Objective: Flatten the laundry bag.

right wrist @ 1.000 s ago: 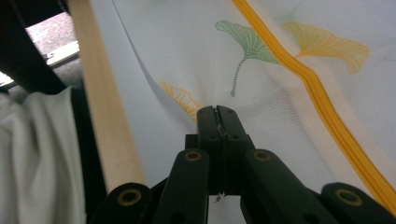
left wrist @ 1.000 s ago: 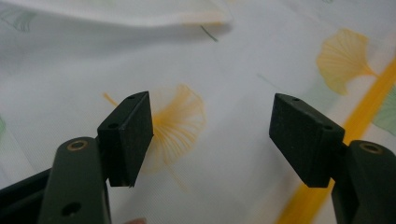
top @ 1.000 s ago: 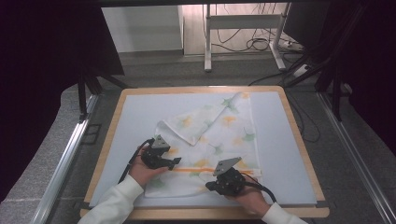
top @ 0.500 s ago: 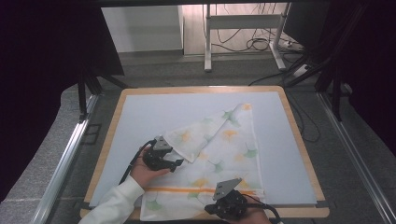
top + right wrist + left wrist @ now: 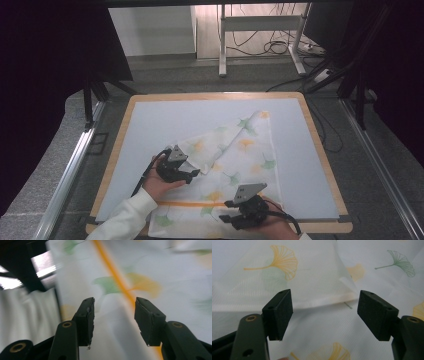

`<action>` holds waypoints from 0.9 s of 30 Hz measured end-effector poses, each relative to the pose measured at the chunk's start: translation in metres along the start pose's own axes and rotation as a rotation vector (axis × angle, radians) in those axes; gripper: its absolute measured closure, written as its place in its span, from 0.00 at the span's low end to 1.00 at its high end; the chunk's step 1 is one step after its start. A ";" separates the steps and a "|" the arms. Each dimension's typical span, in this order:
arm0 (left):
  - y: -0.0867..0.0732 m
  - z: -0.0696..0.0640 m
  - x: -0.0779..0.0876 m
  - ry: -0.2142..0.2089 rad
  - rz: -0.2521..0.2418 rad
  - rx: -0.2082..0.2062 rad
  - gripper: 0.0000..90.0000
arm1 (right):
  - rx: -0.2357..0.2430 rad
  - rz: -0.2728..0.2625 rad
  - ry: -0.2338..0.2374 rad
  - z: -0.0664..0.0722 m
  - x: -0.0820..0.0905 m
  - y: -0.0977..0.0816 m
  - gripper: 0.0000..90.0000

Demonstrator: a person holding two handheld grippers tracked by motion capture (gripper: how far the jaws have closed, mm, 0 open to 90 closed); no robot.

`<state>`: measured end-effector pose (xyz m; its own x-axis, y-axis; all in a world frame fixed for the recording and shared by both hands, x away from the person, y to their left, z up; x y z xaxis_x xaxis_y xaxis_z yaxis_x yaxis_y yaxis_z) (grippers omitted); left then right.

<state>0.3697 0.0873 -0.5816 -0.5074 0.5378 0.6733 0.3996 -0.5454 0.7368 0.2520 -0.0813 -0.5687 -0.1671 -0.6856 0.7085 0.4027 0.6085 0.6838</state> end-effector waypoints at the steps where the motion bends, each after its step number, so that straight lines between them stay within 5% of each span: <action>1: 0.002 -0.001 -0.001 -0.002 0.001 -0.003 0.31 | -0.011 -0.013 -0.023 -0.009 0.002 0.003 0.55; 8: 0.016 -0.010 -0.021 -0.027 0.043 -0.056 0.23 | -0.126 -0.035 -0.185 -0.076 0.003 0.007 0.53; 11: 0.017 -0.011 -0.033 -0.007 0.075 -0.082 0.21 | -0.157 -0.031 -0.206 -0.088 0.001 0.004 0.53; 15: 0.015 -0.012 -0.041 -0.006 0.114 -0.102 0.20 | -0.171 -0.021 -0.217 -0.092 0.000 0.000 0.53; 17: 0.014 -0.012 -0.043 -0.019 0.112 -0.075 0.22 | -0.168 -0.017 -0.220 -0.092 0.000 -0.001 0.53; 22: 0.013 -0.010 -0.041 -0.054 0.113 -0.022 0.39 | -0.177 -0.004 -0.226 -0.094 -0.002 -0.004 0.54; 27: 0.013 -0.006 -0.039 -0.044 0.109 -0.025 0.61 | -0.173 -0.004 -0.232 -0.095 -0.002 -0.005 0.55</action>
<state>0.3906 0.0552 -0.5985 -0.4281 0.5018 0.7516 0.4312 -0.6175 0.6578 0.3356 -0.1205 -0.5900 -0.3622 -0.5660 0.7406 0.5460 0.5151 0.6607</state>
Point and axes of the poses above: each handheld gripper's, and its own axes: x roughly backward along the jaws, y roughly out of its top, z roughly to its left, the point moved 9 cm from there along -x, roughly forward along the jaws, and after that the axes turned 5 degrees about -x, right-handed, at the moved point
